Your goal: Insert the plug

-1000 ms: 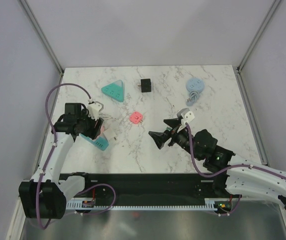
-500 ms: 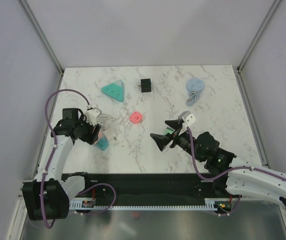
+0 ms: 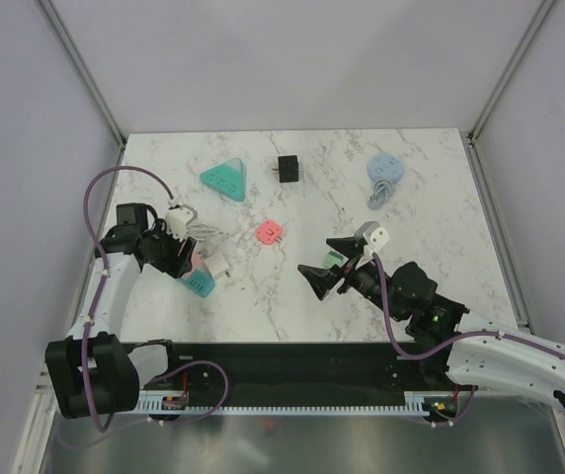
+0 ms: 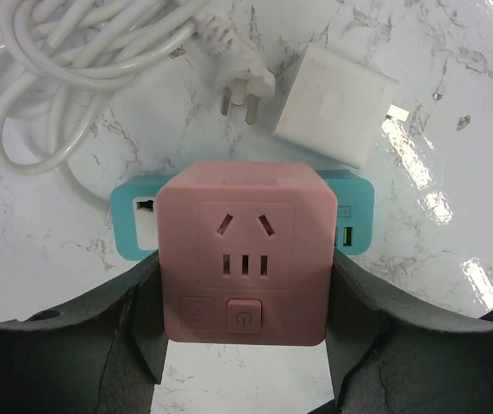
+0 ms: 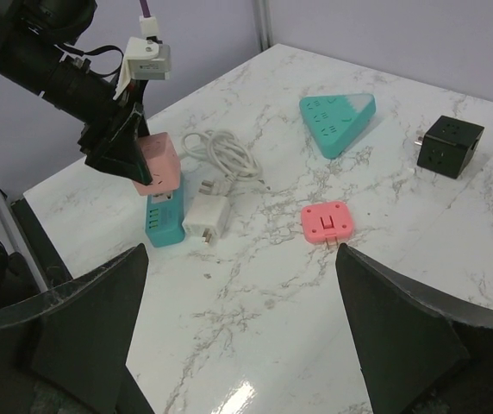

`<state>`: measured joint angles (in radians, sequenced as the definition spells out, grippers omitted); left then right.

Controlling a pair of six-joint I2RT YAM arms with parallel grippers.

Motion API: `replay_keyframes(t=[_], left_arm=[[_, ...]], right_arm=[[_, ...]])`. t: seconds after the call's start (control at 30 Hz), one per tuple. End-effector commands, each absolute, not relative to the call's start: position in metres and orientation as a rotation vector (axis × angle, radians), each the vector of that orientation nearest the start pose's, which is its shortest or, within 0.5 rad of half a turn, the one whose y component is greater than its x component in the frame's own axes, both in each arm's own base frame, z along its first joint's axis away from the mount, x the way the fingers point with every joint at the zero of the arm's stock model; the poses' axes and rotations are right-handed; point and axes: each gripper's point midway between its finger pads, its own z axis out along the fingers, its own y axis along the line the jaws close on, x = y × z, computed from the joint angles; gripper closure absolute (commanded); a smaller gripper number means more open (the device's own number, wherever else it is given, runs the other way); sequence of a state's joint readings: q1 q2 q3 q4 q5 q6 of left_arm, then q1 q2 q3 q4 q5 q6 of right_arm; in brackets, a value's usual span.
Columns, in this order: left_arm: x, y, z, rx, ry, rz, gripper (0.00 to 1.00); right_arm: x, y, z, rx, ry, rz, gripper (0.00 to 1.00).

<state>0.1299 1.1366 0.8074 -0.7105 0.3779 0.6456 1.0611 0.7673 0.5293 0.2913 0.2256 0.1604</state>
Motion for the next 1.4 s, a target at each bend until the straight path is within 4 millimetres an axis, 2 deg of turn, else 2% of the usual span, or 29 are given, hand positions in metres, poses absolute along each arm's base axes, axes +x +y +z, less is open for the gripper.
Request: replay_keyframes(t=[0.0,0.03,0.13,0.33,0.5,0.63,0.77,0.87,0.93,1.1,1.2,1.37], left_arm=[[0.265,-0.014,0.112,0.805,2.313,-0.213,0.98],[0.260,-0.012,0.105,0.795,2.323,-0.213,0.98],[0.257,-0.017,0.102,0.822,2.293,-0.236,0.98],[0.261,-0.016,0.085,0.824,2.329,-0.263,0.98],[0.254,-0.001,0.074,0.864,2.371,-0.156,0.98],[0.254,-0.002,0.077,0.889,2.358,-0.161,0.98],[0.247,-0.007,0.081,1.002,2.308,-0.182,0.98],[0.246,-0.010,0.093,1.004,2.260,-0.186,0.98],[0.253,-0.005,0.107,0.992,2.247,-0.173,0.98],[0.261,-0.012,0.136,1.001,2.237,-0.284,0.98],[0.256,-0.012,0.136,1.004,2.263,-0.320,0.98],[0.245,-0.005,0.120,1.027,2.312,-0.336,0.98]], right_arm=[[0.188,0.273,0.278,-0.513,1.451,0.818,0.02],[0.187,0.274,0.277,-0.518,1.450,0.823,0.02],[0.184,0.277,0.278,-0.542,1.447,0.836,0.02],[0.179,0.271,0.286,-0.539,1.422,0.852,0.02],[0.178,0.268,0.291,-0.534,1.410,0.853,0.02],[0.177,0.268,0.292,-0.534,1.402,0.859,0.02],[0.176,0.269,0.291,-0.535,1.391,0.864,0.02],[0.177,0.271,0.295,-0.530,1.375,0.874,0.02],[0.176,0.272,0.295,-0.539,1.378,0.874,0.02],[0.171,0.269,0.299,-0.537,1.361,0.899,0.02],[0.169,0.268,0.301,-0.540,1.356,0.906,0.02],[0.168,0.263,0.306,-0.530,1.339,0.906,0.02]])
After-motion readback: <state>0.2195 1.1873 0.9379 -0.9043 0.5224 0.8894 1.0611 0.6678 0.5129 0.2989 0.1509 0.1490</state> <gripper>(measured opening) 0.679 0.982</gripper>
